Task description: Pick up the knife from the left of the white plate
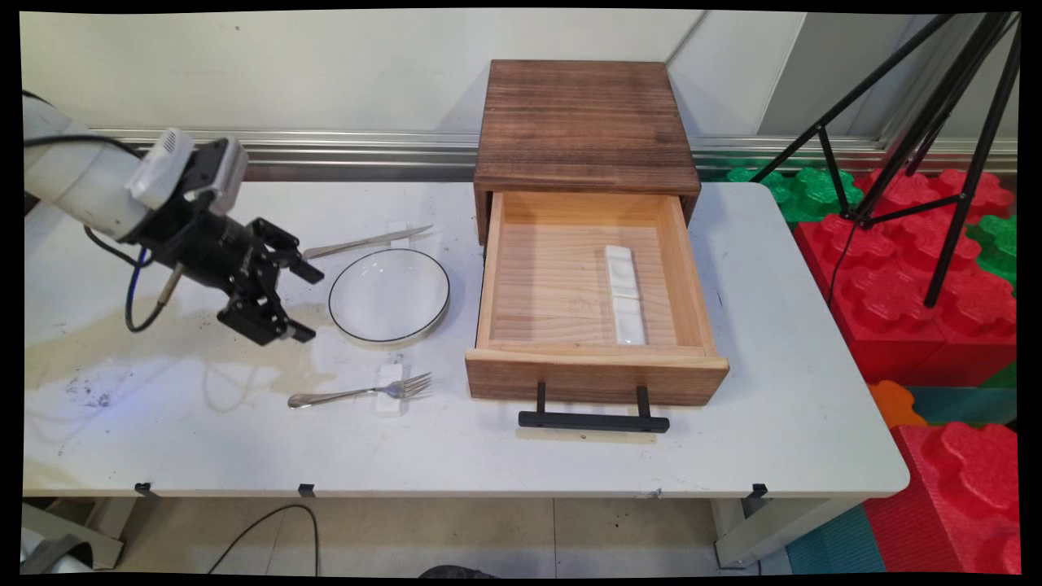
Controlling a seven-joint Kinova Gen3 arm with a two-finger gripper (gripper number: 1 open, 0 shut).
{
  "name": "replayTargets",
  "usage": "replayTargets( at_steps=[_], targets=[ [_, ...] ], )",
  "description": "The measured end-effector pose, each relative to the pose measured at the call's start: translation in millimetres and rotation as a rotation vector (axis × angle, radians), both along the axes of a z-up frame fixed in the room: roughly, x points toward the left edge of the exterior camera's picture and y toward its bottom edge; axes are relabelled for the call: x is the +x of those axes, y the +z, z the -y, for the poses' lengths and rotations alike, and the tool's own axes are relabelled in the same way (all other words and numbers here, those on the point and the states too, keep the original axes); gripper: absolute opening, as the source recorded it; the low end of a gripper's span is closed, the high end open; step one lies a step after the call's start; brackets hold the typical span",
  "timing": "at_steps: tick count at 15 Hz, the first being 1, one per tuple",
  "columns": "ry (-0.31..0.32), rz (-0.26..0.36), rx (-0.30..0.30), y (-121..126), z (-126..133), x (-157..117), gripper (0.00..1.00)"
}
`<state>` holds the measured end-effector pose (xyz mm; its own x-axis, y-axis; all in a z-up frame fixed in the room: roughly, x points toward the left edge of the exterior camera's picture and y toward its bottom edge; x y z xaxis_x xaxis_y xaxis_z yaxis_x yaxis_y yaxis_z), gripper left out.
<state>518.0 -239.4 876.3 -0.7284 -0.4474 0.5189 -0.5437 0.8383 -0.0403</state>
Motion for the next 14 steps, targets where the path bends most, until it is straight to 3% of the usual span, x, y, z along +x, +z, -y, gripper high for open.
replayTargets(
  at_steps=[14],
  targets=[
    [0.072, -0.017, -0.037, 29, 16, 25, 1.0]
  ],
)
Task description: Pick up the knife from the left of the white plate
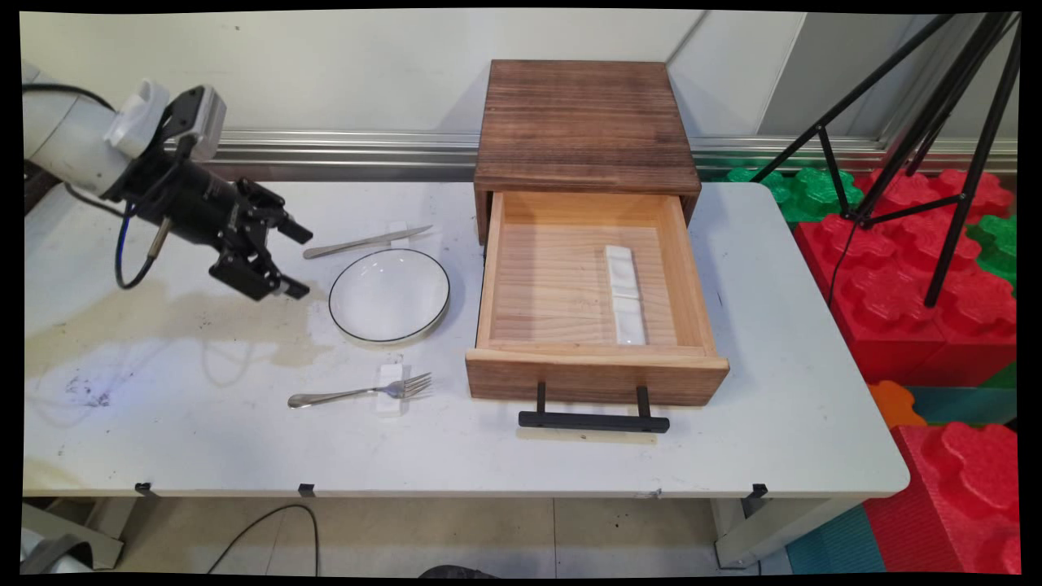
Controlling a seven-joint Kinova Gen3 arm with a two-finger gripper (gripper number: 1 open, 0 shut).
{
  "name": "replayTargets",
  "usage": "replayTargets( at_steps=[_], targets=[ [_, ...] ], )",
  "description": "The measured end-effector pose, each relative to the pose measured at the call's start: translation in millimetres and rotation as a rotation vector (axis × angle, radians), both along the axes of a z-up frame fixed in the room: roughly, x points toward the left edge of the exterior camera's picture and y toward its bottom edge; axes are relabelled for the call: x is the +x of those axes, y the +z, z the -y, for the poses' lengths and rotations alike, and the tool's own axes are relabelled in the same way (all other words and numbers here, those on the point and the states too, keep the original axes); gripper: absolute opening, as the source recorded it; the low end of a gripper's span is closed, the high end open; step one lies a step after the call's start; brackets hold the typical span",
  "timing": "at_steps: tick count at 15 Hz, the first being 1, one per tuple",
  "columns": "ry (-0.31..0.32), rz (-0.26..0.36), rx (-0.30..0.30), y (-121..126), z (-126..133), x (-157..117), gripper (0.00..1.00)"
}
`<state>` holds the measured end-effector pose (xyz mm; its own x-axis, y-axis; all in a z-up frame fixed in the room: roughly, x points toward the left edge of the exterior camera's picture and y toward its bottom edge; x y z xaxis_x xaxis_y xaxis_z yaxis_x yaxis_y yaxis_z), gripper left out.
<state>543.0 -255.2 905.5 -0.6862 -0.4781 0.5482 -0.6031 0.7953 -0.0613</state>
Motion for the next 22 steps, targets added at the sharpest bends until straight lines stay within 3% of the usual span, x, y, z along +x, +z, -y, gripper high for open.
replayTargets(
  at_steps=[11, 22],
  targets=[
    [0.073, 0.113, -0.015, -5, 77, 30, 1.0],
    [0.032, 0.197, 0.006, -37, 149, 47, 1.0]
  ],
)
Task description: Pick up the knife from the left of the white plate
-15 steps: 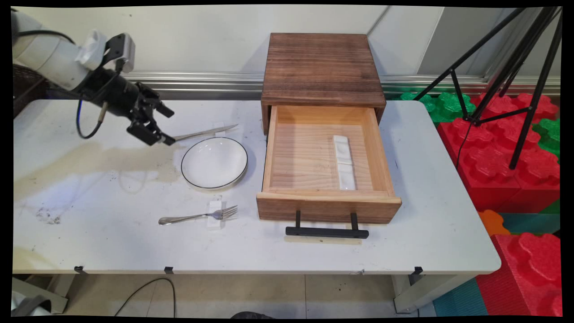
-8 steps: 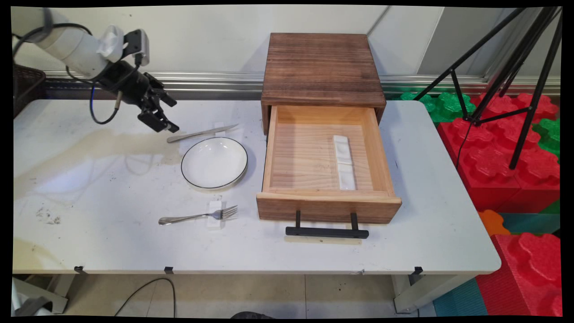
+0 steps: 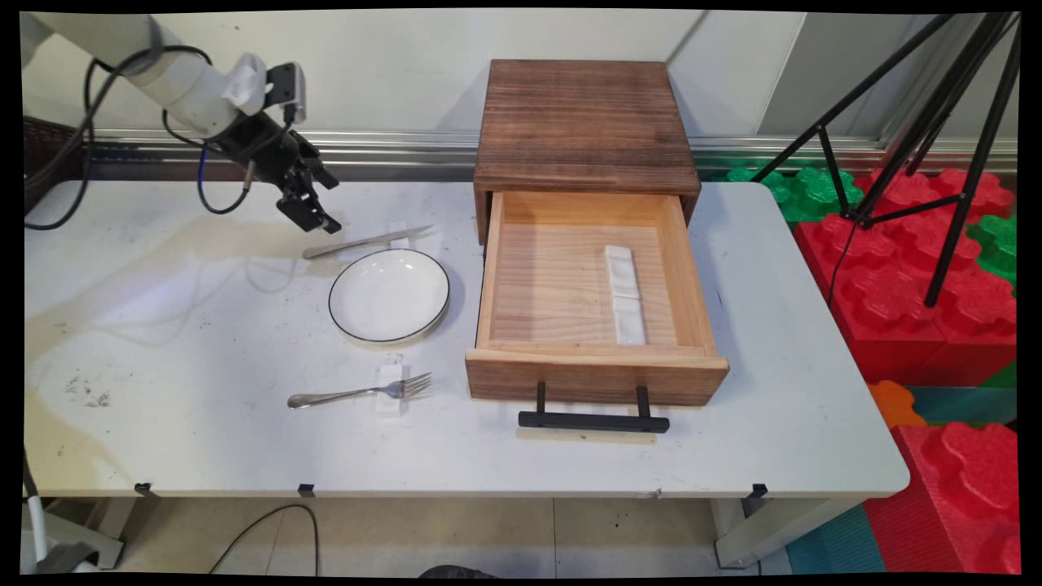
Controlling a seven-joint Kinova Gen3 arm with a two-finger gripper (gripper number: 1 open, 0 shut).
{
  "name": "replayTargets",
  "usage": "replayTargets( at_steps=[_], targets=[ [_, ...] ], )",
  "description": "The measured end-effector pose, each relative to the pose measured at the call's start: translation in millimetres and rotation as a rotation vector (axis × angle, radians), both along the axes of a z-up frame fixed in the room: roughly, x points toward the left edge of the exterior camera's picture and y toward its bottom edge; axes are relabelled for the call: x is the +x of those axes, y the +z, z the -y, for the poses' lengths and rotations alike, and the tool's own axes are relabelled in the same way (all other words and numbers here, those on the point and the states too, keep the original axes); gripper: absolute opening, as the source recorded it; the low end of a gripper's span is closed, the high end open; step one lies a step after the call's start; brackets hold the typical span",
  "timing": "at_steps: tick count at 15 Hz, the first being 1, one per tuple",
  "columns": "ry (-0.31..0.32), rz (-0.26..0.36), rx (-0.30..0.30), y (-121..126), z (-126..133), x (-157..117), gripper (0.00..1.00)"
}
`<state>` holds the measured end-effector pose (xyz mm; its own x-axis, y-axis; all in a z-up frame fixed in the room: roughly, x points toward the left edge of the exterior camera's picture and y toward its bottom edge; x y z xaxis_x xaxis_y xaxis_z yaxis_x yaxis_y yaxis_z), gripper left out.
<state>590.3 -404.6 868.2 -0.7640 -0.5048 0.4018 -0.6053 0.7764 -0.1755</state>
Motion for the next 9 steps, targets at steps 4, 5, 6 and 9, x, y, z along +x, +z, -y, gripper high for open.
replayTargets(
  at_steps=[4, 5, 6, 9],
  targets=[
    [-0.033, 0.026, 0.023, -15, 23, -5, 1.0],
    [-0.041, 0.032, 0.031, -20, 30, -7, 1.0],
    [-0.046, 0.034, 0.037, -23, 34, -9, 1.0],
    [-0.054, 0.045, 0.055, -35, 49, -15, 1.0]
  ],
)
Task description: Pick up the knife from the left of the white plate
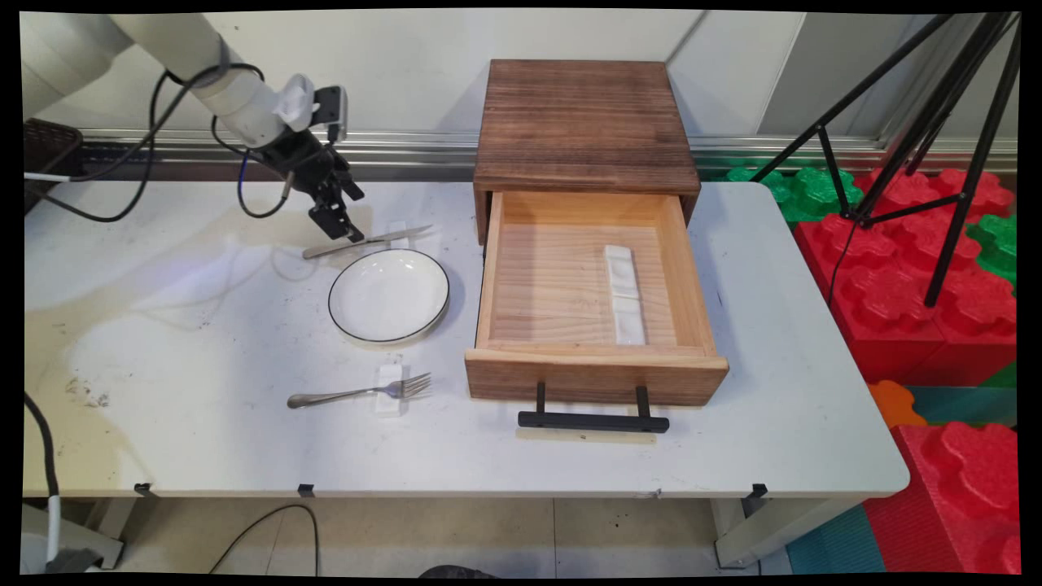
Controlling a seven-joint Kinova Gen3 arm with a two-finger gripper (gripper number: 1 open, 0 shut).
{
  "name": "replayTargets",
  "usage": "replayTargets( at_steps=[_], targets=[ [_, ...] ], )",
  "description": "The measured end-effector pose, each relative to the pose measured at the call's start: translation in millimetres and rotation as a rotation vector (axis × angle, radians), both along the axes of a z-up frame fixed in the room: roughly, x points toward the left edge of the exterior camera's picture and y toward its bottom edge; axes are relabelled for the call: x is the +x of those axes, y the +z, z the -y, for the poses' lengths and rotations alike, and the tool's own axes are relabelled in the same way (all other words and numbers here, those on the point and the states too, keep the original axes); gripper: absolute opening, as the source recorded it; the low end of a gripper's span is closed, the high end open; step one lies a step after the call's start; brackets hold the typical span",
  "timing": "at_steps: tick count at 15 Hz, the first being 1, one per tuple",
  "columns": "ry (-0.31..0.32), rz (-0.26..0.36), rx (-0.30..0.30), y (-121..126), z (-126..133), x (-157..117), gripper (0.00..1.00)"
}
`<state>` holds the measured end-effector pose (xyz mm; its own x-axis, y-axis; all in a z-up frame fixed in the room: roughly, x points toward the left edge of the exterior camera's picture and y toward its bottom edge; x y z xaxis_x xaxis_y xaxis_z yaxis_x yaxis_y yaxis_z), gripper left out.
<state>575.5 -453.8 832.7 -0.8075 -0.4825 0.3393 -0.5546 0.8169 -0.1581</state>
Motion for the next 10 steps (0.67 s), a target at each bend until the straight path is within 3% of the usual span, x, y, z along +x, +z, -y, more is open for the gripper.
replayTargets(
  at_steps=[10],
  targets=[
    [-0.005, 0.014, 0.048, -27, 25, -6, 1.0]
  ],
)
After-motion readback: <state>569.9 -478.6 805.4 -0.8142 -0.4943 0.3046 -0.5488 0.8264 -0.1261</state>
